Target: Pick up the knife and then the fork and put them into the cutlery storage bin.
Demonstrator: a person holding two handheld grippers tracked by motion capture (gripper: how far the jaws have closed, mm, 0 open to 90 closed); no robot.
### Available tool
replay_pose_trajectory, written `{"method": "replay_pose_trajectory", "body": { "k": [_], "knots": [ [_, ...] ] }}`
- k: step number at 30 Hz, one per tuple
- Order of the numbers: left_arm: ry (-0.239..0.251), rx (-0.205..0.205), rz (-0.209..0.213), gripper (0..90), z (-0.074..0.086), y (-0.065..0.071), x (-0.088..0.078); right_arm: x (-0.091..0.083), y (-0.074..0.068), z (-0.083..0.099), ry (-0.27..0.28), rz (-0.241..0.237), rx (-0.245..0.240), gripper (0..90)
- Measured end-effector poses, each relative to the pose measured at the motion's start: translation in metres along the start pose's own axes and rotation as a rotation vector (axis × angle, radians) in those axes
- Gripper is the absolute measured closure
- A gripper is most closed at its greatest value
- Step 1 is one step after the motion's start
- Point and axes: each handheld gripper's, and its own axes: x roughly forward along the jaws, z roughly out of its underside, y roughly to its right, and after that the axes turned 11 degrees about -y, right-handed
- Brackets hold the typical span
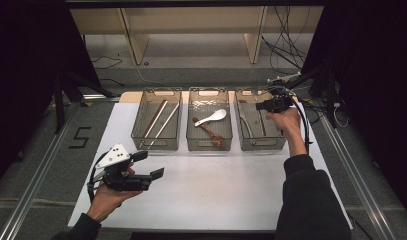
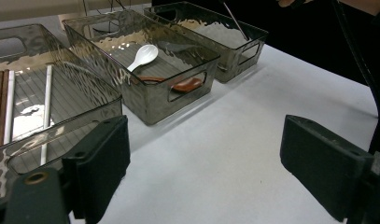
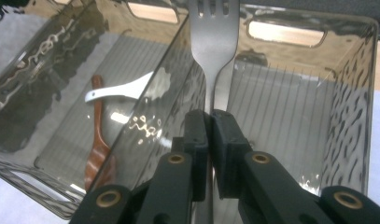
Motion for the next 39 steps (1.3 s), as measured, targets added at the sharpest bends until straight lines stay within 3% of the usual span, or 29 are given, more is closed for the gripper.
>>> {"method": "replay_pose_trajectory", "body": {
  "k": [39],
  "knots": [
    [0.005, 0.000, 0.001, 15.5, 0.000, 0.000, -0.001, 0.018, 0.008, 0.009, -0.035, 0.013, 0.053, 85.1]
  ]
}}
